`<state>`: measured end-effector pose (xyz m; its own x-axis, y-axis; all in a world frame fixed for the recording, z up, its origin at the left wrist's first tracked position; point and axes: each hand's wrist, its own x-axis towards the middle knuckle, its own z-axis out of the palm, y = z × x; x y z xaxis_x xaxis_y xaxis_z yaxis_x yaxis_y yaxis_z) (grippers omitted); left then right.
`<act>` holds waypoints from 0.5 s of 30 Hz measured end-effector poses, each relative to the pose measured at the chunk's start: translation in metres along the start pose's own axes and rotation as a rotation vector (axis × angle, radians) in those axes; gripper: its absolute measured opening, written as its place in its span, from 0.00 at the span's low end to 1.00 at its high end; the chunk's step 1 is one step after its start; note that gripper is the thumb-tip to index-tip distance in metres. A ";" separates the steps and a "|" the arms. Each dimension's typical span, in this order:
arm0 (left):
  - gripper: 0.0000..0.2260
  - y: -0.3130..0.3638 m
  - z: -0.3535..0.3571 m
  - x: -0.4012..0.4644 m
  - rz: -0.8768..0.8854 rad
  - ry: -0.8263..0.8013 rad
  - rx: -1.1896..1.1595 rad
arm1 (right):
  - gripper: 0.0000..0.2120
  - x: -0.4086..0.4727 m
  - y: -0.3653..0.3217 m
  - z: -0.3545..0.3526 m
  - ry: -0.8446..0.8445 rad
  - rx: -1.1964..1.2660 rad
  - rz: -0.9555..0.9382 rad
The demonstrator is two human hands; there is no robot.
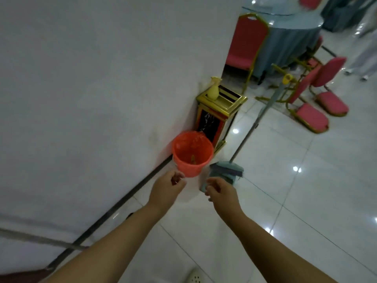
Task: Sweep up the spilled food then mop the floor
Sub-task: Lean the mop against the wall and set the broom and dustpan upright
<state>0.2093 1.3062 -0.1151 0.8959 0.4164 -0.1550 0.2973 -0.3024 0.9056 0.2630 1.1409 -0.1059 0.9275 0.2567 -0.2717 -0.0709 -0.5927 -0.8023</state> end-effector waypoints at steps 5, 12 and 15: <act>0.10 0.041 0.087 0.028 0.041 -0.124 -0.024 | 0.09 0.019 0.042 -0.094 0.090 0.025 0.071; 0.09 0.070 0.155 0.083 0.007 -0.208 0.001 | 0.12 0.069 0.072 -0.157 0.129 0.051 0.090; 0.07 0.086 0.181 0.114 0.004 -0.233 0.007 | 0.12 0.099 0.078 -0.179 0.141 0.067 0.091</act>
<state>0.3969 1.1729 -0.1265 0.9489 0.2064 -0.2389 0.2950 -0.3104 0.9037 0.4150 0.9833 -0.0998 0.9581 0.0916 -0.2713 -0.1771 -0.5550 -0.8128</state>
